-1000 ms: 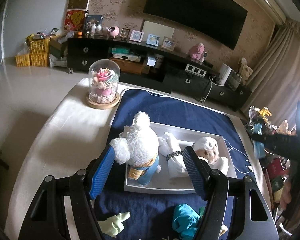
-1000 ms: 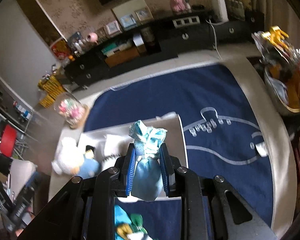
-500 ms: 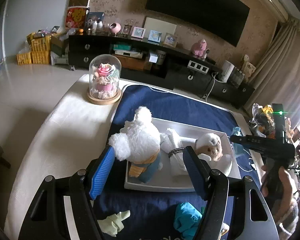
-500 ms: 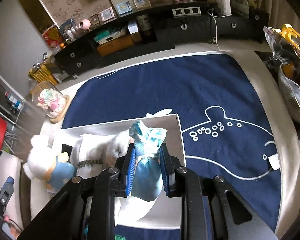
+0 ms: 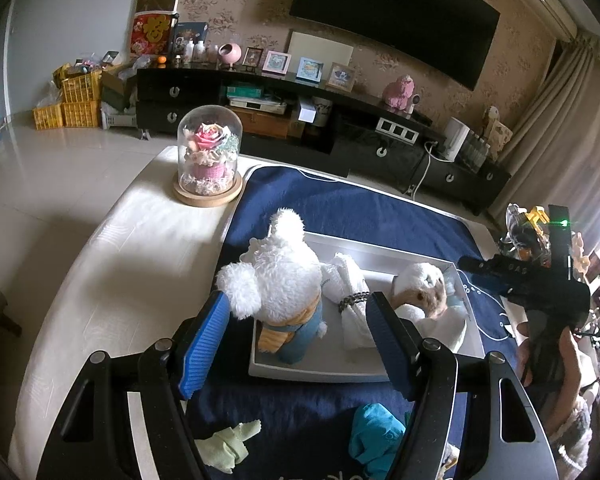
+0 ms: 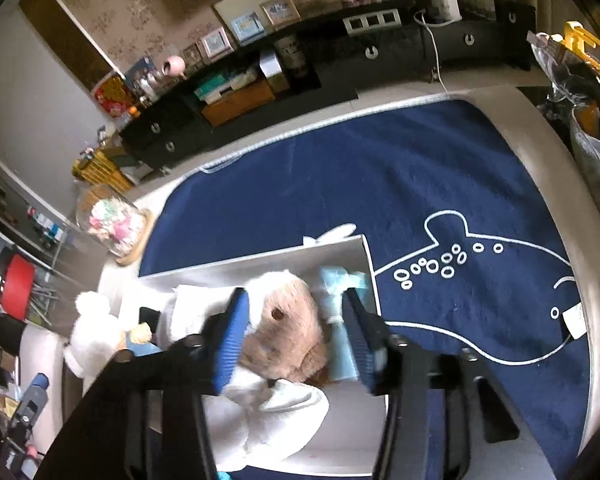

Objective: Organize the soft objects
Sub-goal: 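Lower the light blue cloth toy into the tray and open the right gripper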

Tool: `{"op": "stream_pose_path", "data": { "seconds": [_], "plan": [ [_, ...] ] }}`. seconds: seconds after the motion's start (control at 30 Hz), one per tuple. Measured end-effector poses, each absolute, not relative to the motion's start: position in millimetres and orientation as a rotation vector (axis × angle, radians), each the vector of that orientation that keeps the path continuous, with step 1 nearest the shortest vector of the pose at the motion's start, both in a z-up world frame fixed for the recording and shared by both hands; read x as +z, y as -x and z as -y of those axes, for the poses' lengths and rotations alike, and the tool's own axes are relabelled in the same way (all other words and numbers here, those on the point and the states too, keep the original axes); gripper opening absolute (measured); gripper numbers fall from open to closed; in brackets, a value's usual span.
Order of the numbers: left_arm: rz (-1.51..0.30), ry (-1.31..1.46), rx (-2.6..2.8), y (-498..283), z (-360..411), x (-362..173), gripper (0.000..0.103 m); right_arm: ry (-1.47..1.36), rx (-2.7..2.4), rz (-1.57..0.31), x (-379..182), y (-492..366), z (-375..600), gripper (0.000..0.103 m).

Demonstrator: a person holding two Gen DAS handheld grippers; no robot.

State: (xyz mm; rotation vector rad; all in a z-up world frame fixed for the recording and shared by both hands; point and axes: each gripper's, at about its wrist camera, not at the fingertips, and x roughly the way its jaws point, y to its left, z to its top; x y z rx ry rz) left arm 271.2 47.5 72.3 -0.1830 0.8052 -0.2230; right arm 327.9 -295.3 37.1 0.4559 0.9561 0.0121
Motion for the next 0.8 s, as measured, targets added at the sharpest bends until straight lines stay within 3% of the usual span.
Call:
{"op": "stream_pose_path", "data": {
  "seconds": [0.8],
  "plan": [
    [-0.824,0.182,-0.194,-273,-84,77,0.071,-0.227,-0.081,-0.882,95,-231,254,0.103]
  ]
}}
